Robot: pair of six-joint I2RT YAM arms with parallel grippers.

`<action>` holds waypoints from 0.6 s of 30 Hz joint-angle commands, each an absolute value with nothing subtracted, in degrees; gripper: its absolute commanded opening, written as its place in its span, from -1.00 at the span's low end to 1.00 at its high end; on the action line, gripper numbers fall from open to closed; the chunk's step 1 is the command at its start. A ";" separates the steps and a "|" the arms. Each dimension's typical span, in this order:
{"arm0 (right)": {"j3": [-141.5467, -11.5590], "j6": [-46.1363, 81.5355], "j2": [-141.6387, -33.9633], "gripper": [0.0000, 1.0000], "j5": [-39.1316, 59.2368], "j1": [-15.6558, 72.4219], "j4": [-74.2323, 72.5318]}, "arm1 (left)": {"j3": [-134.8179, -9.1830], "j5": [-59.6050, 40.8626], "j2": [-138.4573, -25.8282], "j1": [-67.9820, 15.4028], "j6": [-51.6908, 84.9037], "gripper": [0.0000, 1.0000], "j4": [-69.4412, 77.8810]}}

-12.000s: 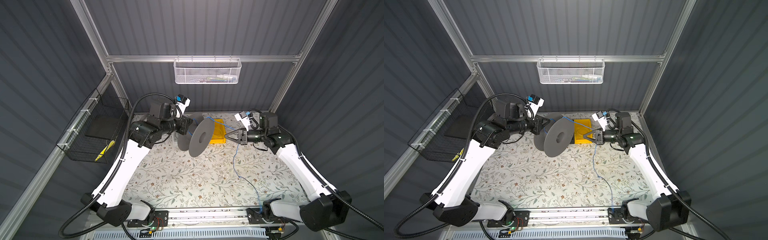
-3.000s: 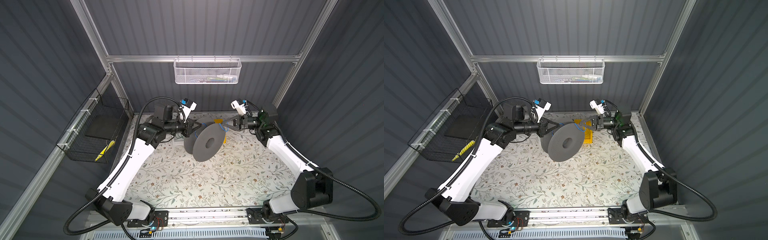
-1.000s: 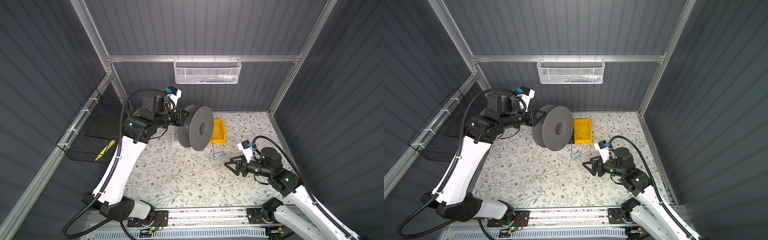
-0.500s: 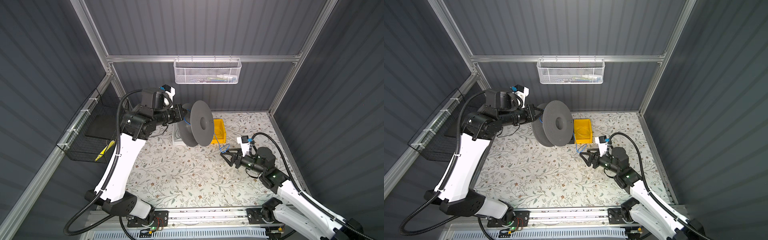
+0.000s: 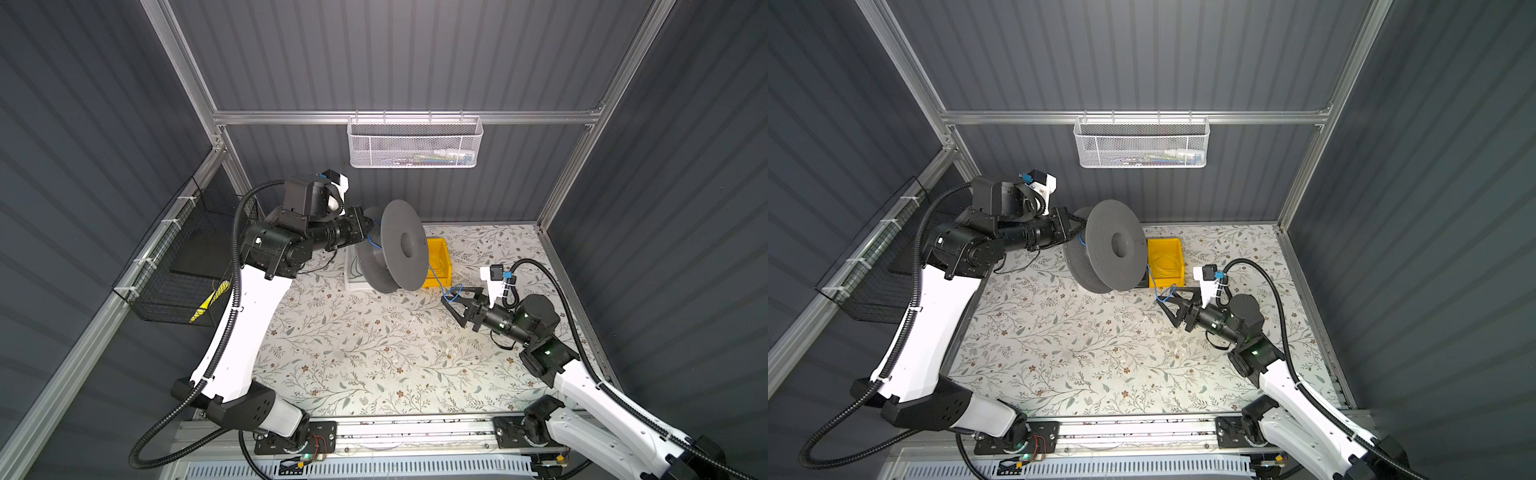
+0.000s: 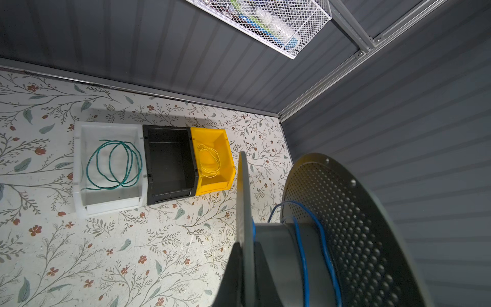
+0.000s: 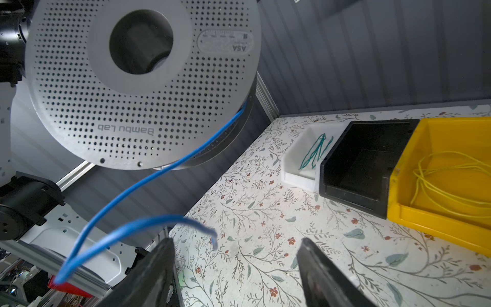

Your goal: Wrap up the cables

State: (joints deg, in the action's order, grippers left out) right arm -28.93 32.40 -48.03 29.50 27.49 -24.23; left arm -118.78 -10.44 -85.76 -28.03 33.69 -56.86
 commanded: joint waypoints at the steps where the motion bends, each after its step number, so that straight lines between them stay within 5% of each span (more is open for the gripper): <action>1: -30.53 33.93 -49.04 0.51 27.82 26.23 -24.84 | -121.02 -11.23 -85.21 -27.85 34.72 -1.00 -54.45; 11: -35.39 35.40 -59.69 0.42 32.90 26.10 -33.03 | -121.10 -11.63 -84.99 -27.86 34.54 -1.00 -54.16; 18: -37.19 36.12 -61.96 -0.33 32.83 26.05 -33.67 | -121.29 -11.46 -85.13 -27.87 34.29 -1.00 -53.96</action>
